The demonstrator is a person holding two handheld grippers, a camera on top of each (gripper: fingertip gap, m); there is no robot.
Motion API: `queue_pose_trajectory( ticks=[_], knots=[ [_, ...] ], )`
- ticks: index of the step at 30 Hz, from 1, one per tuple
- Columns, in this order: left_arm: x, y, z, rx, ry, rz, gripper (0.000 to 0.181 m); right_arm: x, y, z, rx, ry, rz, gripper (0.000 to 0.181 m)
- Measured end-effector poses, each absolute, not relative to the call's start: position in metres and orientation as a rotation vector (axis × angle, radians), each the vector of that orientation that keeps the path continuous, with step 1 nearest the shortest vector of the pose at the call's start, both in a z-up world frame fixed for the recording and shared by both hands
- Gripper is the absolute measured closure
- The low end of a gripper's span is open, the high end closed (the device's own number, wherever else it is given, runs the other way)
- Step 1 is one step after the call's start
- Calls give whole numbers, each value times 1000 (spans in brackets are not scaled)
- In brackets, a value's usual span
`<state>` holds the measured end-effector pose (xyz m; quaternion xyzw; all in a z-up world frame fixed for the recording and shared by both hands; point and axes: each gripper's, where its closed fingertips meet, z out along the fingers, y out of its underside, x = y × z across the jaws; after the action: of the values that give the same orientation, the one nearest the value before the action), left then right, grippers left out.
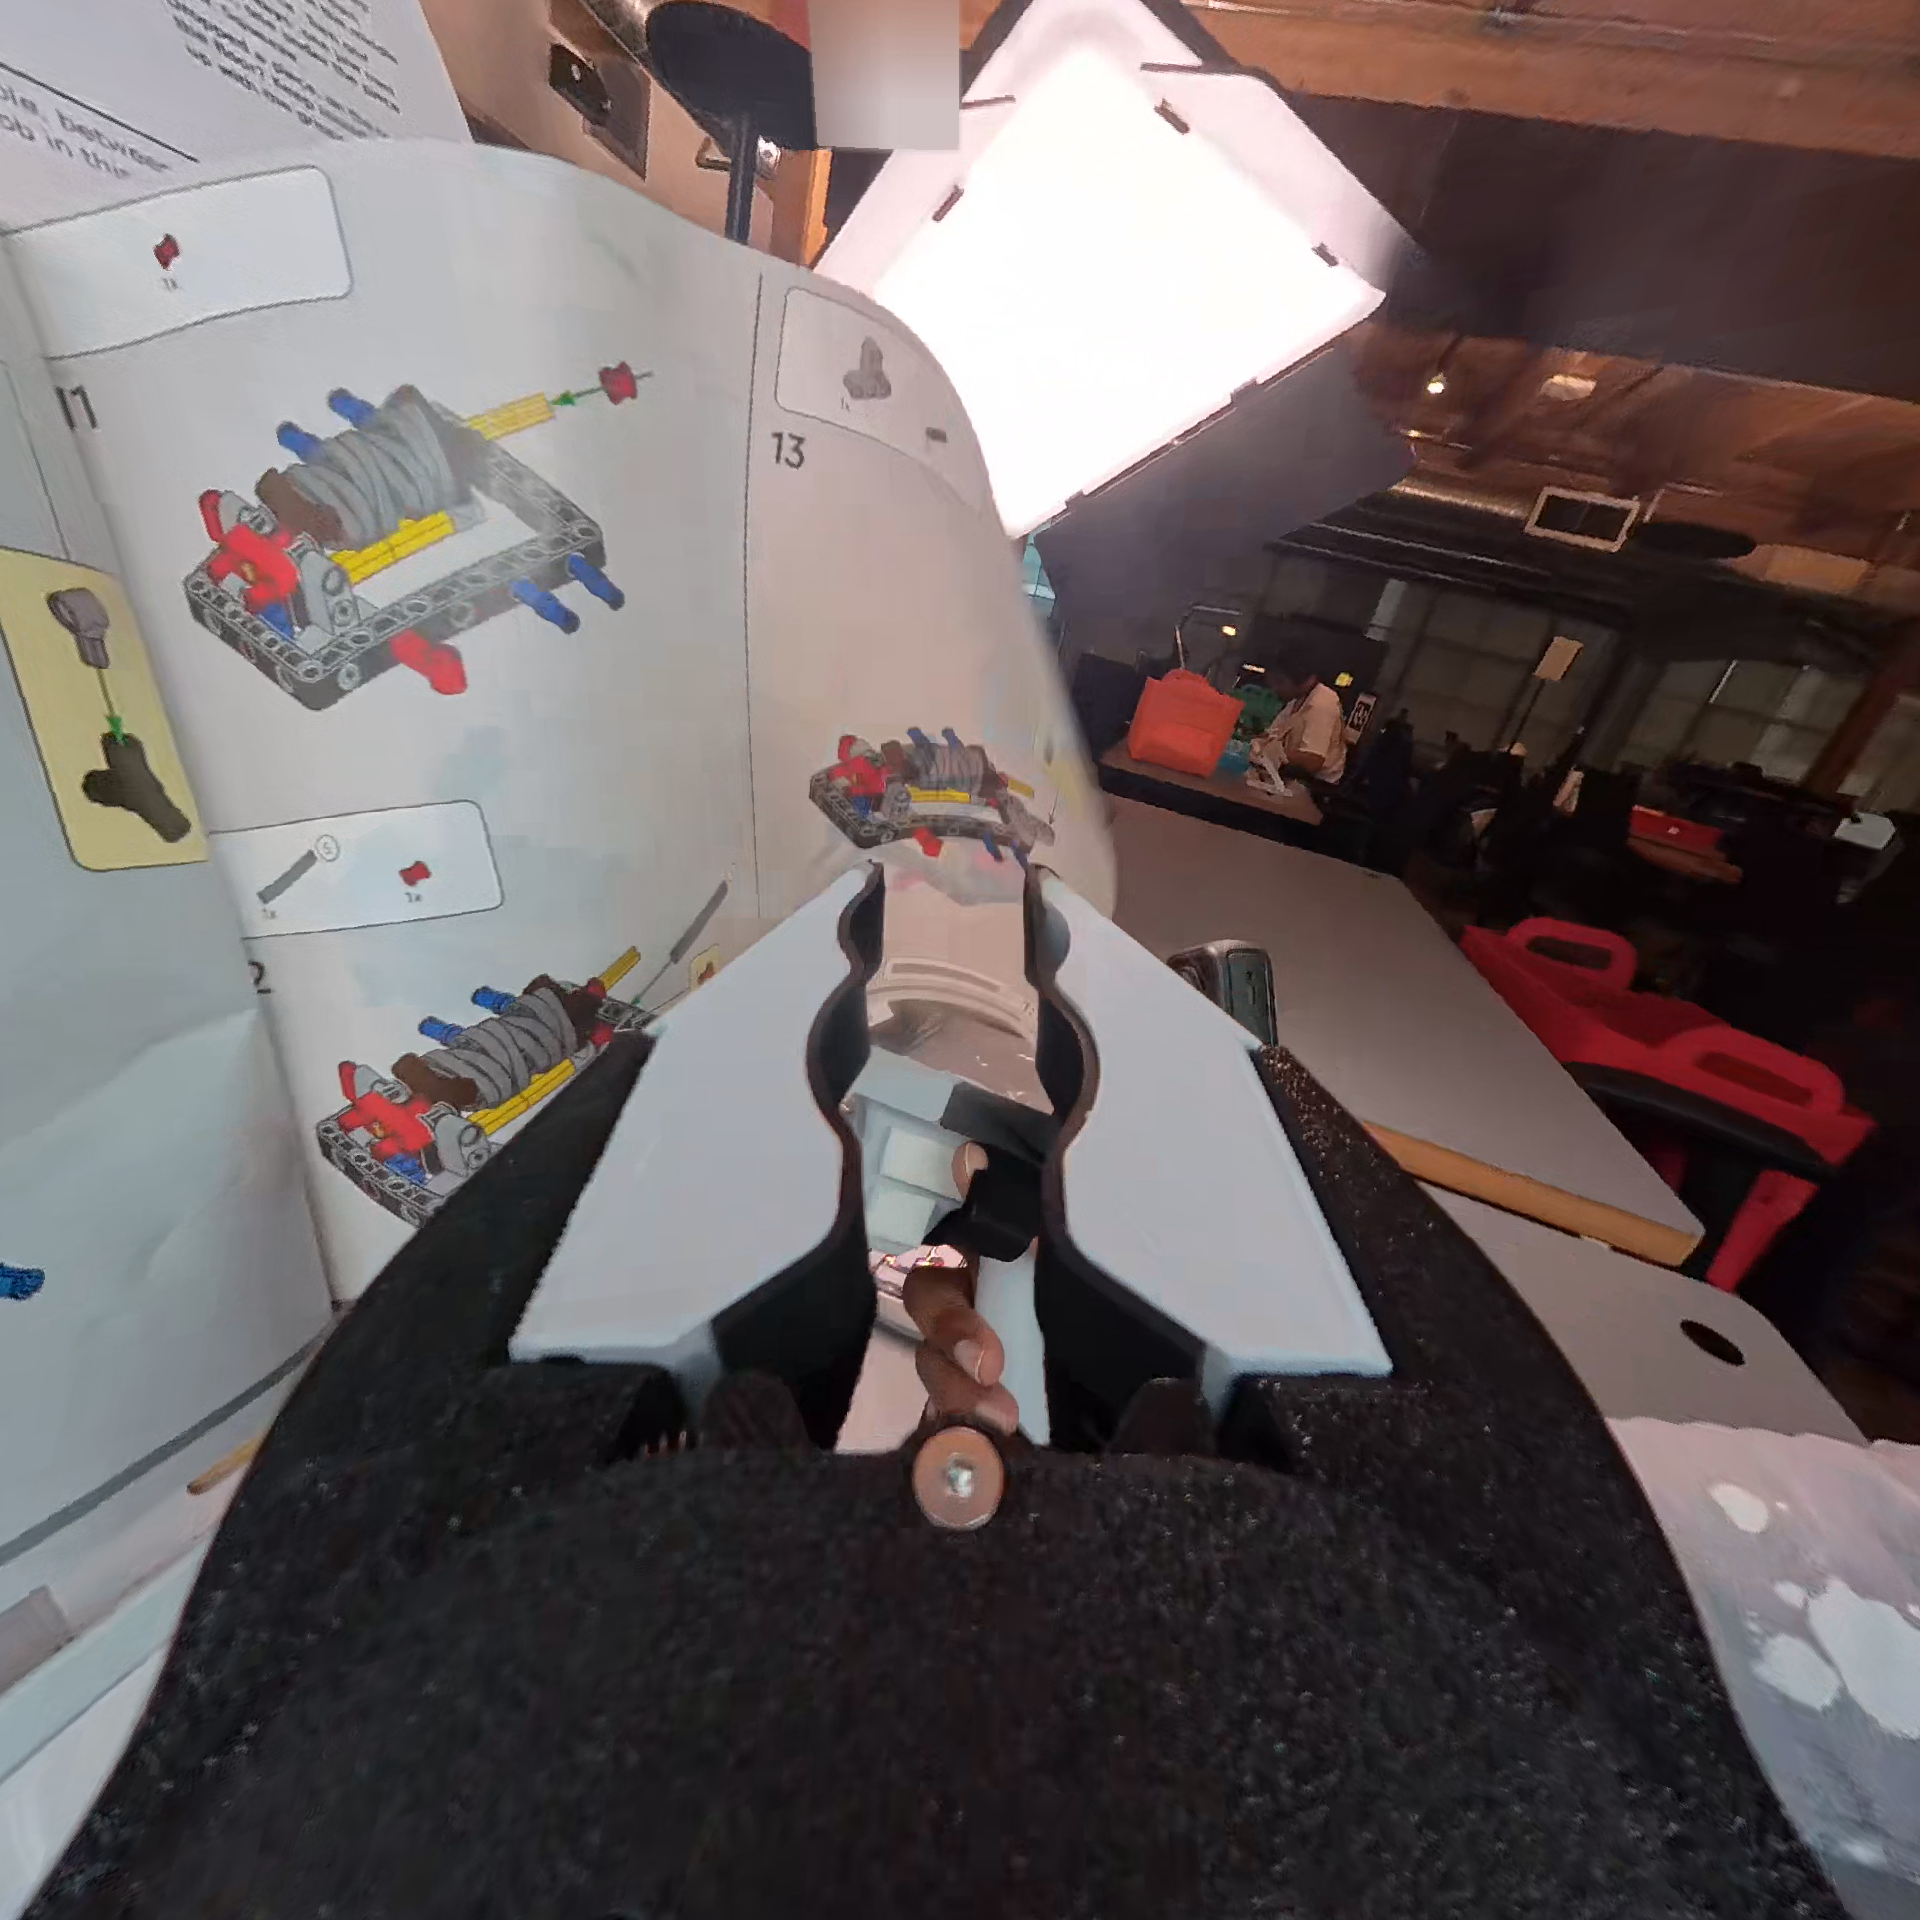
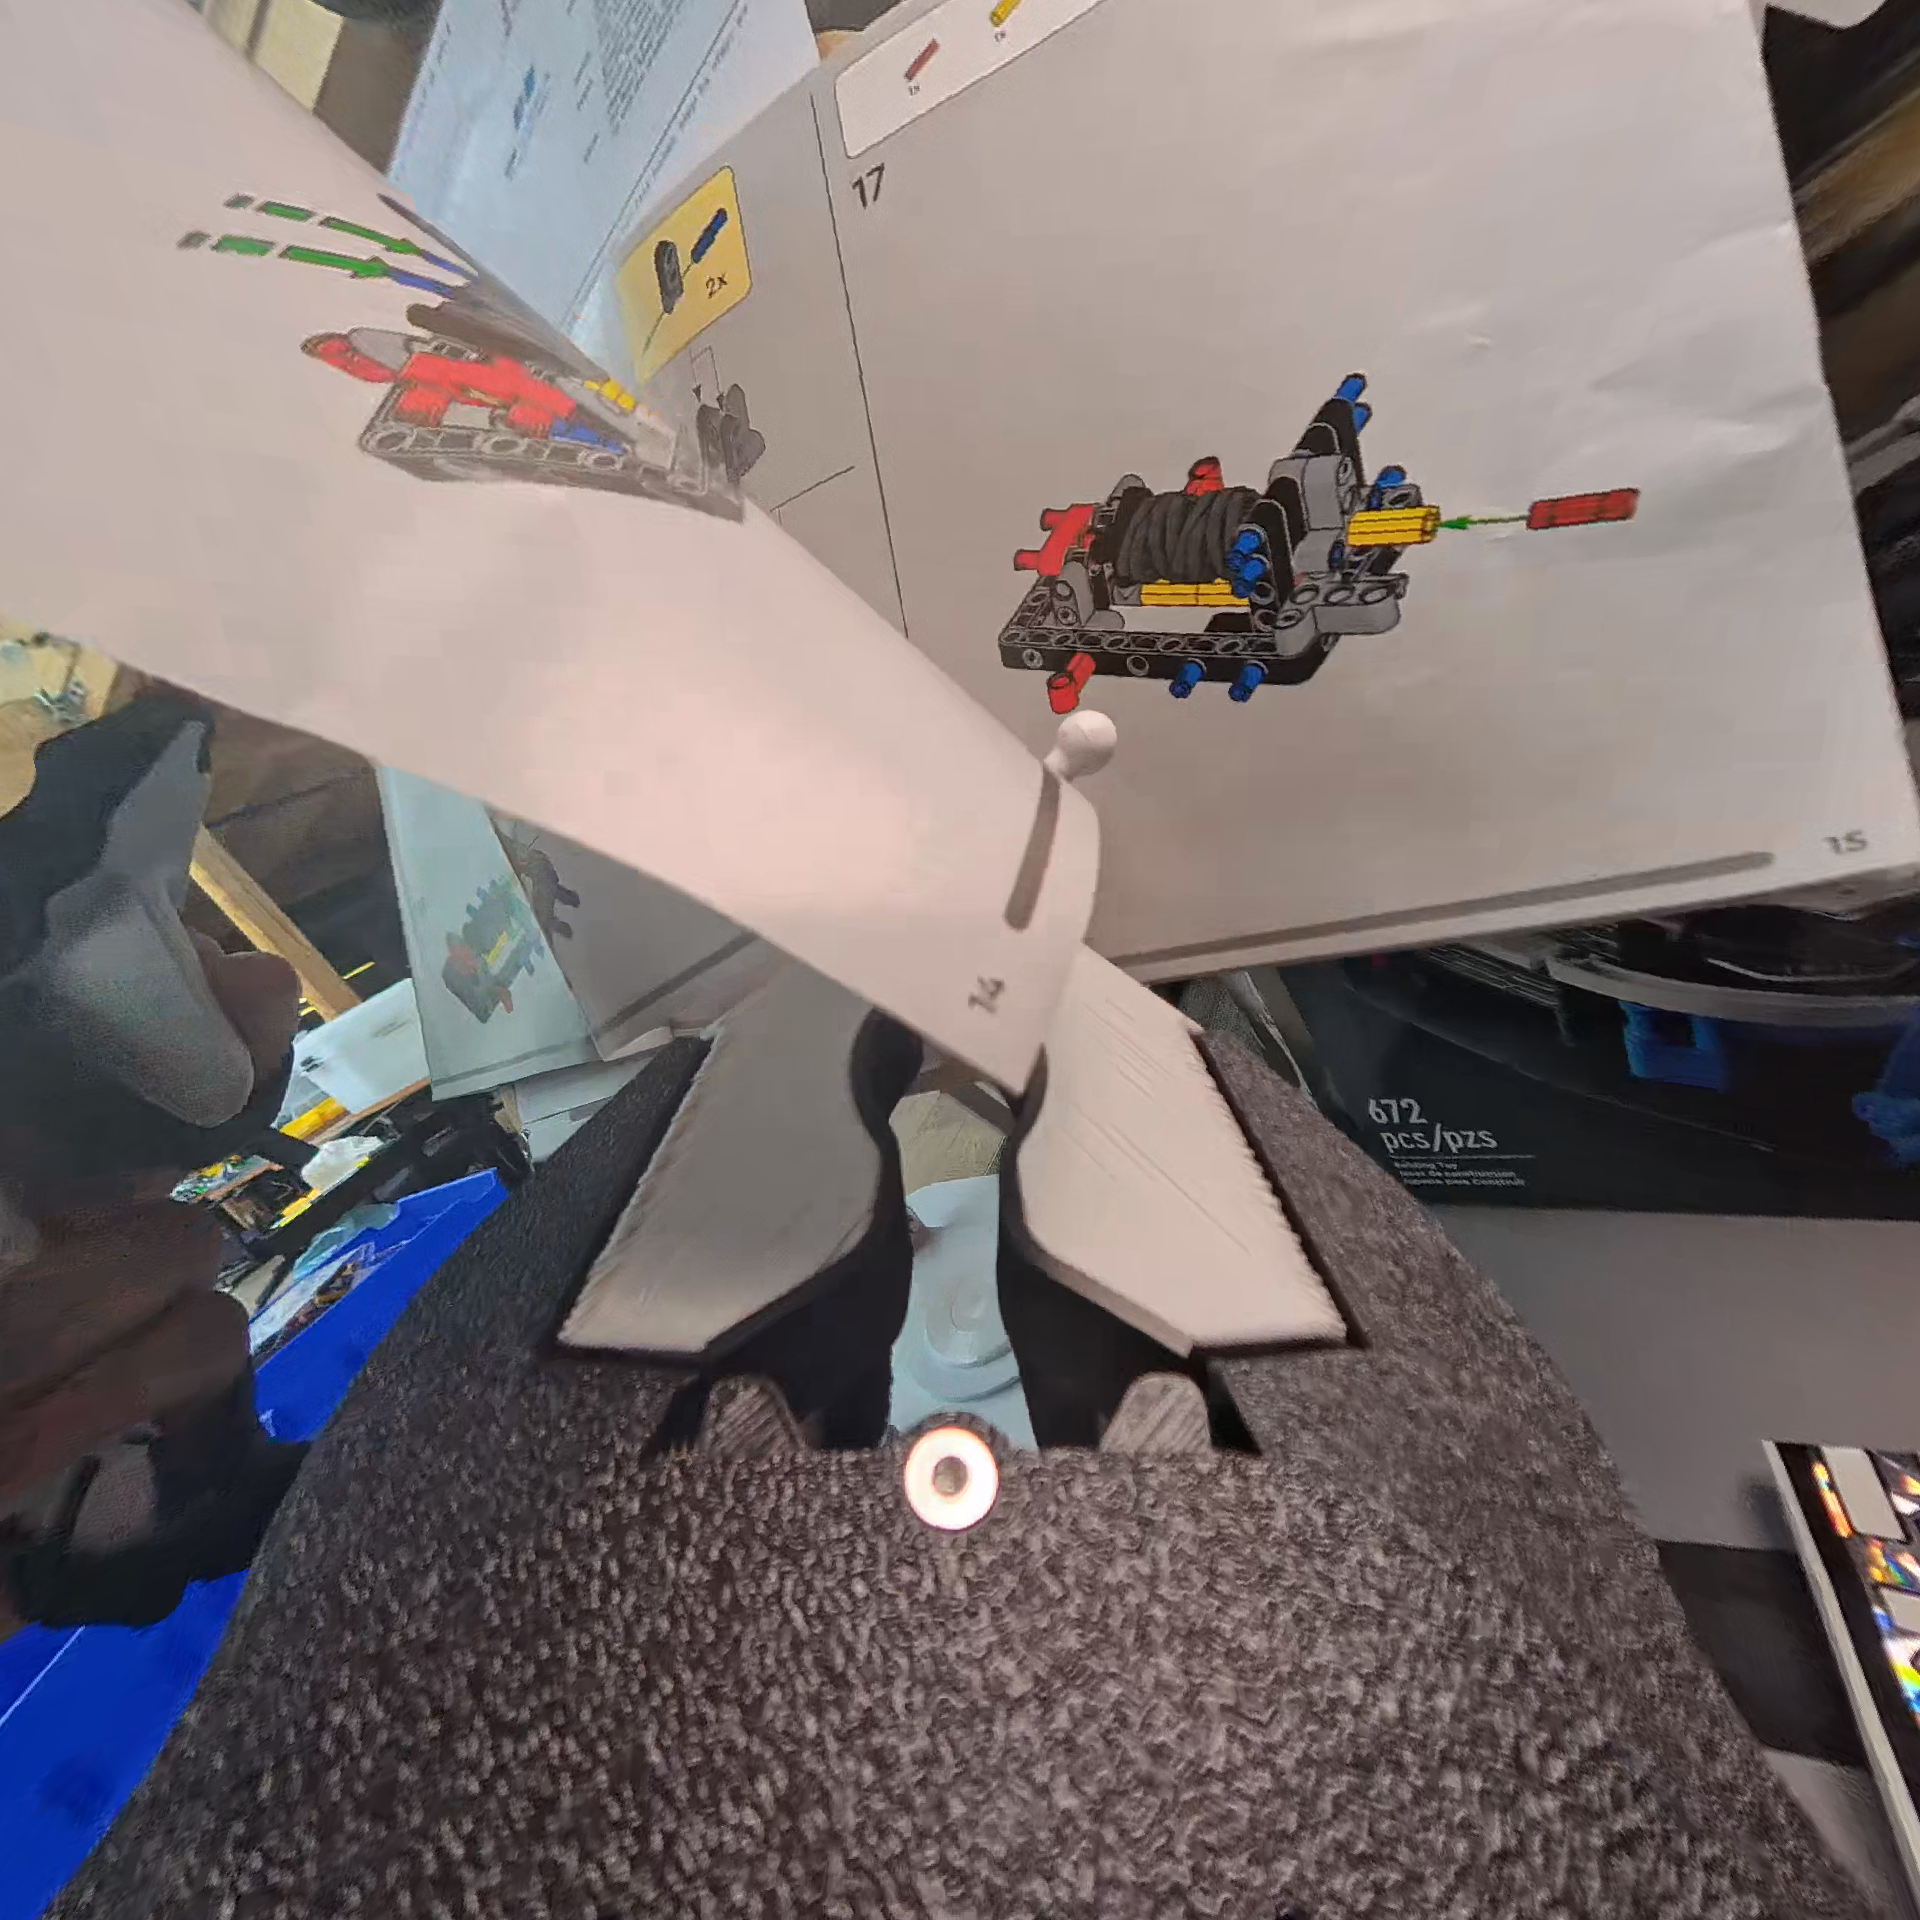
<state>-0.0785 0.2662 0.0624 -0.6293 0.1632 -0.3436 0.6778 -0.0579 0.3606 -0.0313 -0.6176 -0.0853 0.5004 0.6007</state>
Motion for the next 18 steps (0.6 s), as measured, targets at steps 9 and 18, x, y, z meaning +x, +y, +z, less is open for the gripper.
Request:
queue_pose_trajectory(
  ticks=[9, 18],
  knots=[
    [-196, 297, 72, -1479, 188, 54, 153, -76, 353, -14, -1395, -401, 1031, 179],
    [-283, 313, 1, -1739, 16, 320, 139, -76, 349, -14, -1383, -472, 998, 178]
  ],
)
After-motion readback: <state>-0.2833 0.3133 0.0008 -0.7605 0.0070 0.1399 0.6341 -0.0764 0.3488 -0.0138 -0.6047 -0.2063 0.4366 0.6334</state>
